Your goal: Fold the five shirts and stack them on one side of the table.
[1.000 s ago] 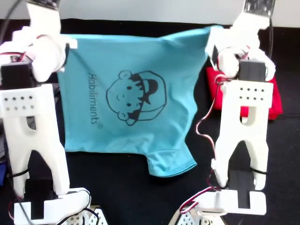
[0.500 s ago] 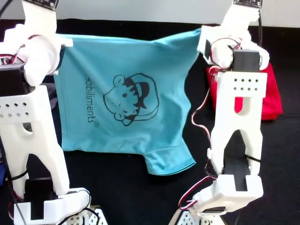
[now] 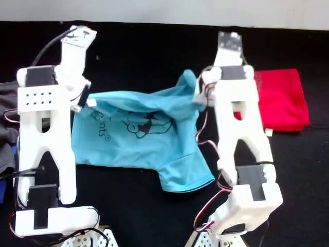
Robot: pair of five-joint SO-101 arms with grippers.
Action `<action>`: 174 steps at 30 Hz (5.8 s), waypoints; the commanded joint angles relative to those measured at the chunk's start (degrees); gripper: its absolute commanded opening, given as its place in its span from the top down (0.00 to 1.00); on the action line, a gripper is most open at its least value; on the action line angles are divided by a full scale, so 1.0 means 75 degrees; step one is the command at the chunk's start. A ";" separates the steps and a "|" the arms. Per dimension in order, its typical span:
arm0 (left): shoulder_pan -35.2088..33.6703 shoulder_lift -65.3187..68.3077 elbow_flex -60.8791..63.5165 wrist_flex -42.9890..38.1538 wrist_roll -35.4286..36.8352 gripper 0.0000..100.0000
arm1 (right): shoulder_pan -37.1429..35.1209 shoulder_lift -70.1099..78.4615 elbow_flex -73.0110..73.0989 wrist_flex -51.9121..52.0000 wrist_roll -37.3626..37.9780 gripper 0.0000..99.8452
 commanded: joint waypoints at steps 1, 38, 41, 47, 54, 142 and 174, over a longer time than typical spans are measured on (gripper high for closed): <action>-0.0041 -0.0088 0.0393 -0.0410 -0.0047 0.99 | -0.0334 -0.0053 0.1248 -0.0545 -0.0281 0.99; -0.0522 -0.0100 0.0709 -0.0563 -0.0047 0.99 | -0.1717 -0.0486 -0.0076 0.1846 0.5298 0.84; -0.0545 -0.0100 0.0709 -0.0563 -0.0047 0.99 | -0.1940 -0.0733 -0.0053 0.1776 0.5310 0.84; -0.0533 -0.0100 0.0709 -0.0563 -0.0047 0.99 | -0.1471 0.0135 0.0604 0.0697 0.5310 0.84; -0.0545 -0.0100 0.0709 -0.0551 -0.0047 0.99 | -0.0006 0.0651 0.0639 -0.0147 0.5310 0.84; 0.0838 -0.4659 -0.2432 0.1453 0.0527 0.99 | 0.1999 -0.3569 -0.6547 0.0686 0.4173 0.99; 0.0088 -0.5034 -0.5761 0.2215 0.0527 0.99 | 0.2057 -0.3522 -1.1645 0.2632 0.4161 0.99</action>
